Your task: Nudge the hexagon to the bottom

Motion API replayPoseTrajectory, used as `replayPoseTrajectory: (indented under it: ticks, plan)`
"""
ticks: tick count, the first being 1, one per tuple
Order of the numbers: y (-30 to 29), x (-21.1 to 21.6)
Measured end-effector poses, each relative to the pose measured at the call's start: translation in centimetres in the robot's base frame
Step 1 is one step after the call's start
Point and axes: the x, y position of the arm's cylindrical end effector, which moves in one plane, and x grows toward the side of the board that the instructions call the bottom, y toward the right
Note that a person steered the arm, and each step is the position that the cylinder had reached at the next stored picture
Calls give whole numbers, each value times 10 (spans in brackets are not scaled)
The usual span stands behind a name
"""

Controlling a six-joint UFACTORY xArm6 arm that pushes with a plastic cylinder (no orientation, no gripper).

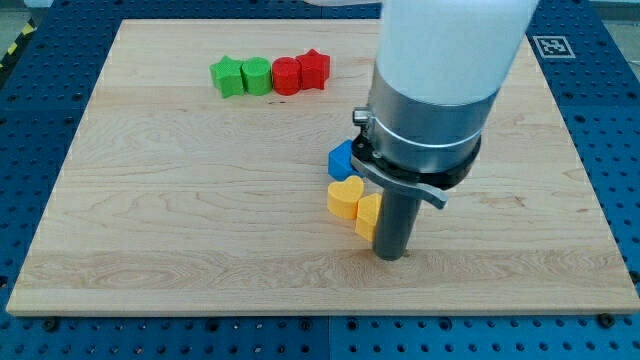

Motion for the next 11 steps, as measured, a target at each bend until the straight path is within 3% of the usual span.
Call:
replayPoseTrajectory:
  ticks: [2, 4, 5, 6, 8, 11]
  plan:
    - [-8, -17]
    - [67, 15]
    - [94, -33]
    - [88, -80]
    - [11, -84]
    - [0, -82]
